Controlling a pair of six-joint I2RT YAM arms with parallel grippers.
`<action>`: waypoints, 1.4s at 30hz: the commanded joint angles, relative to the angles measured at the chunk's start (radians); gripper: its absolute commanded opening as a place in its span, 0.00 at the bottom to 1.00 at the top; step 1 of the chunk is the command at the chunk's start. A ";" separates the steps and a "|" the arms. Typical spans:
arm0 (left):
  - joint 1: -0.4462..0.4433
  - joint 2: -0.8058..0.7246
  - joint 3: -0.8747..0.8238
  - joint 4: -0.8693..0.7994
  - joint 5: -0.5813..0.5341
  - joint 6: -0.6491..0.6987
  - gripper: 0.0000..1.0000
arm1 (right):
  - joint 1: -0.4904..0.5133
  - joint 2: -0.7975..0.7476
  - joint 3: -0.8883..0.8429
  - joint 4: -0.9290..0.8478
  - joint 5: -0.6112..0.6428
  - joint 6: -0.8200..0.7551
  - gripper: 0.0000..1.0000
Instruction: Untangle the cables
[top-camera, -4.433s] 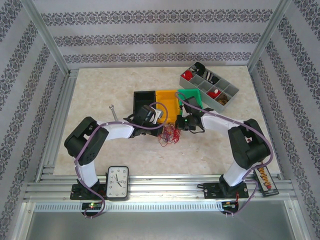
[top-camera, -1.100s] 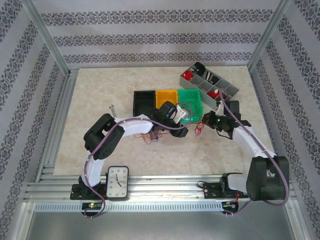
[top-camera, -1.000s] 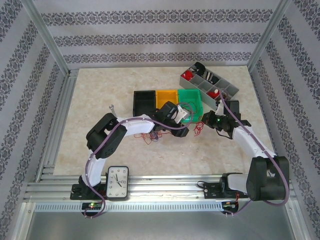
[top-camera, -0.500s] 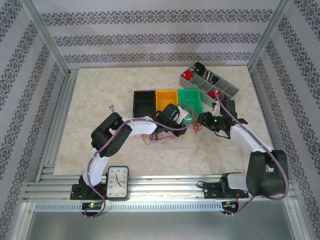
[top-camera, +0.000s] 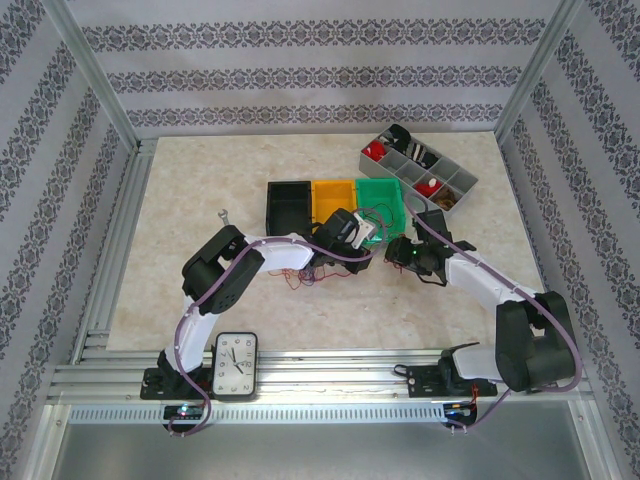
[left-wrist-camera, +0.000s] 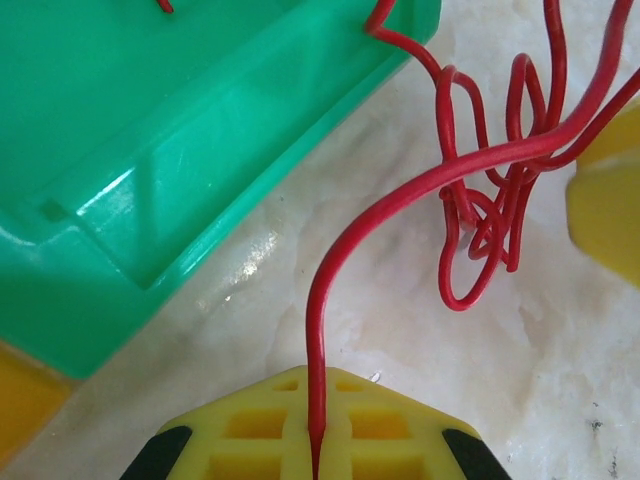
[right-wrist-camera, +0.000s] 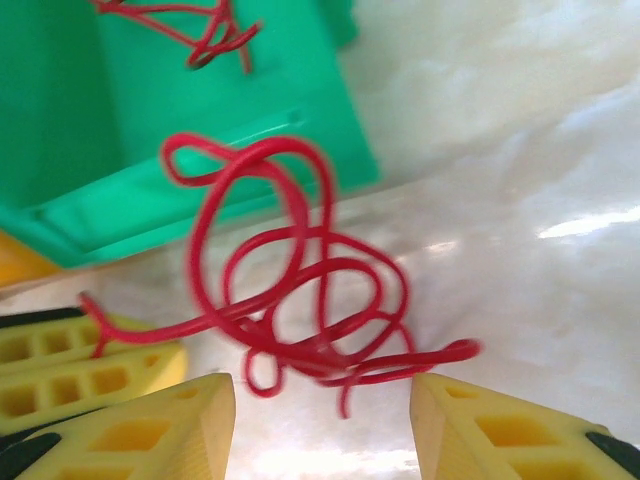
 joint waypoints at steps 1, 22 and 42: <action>-0.006 -0.034 -0.015 -0.005 -0.010 0.003 0.00 | -0.009 -0.013 -0.008 -0.027 0.115 0.029 0.51; -0.004 -0.050 -0.026 -0.012 -0.054 -0.010 0.00 | -0.033 0.144 0.028 -0.009 0.189 0.083 0.03; 0.079 -0.415 -0.294 0.271 -0.421 -0.241 0.00 | -0.332 -0.200 -0.135 -0.087 0.207 0.265 0.00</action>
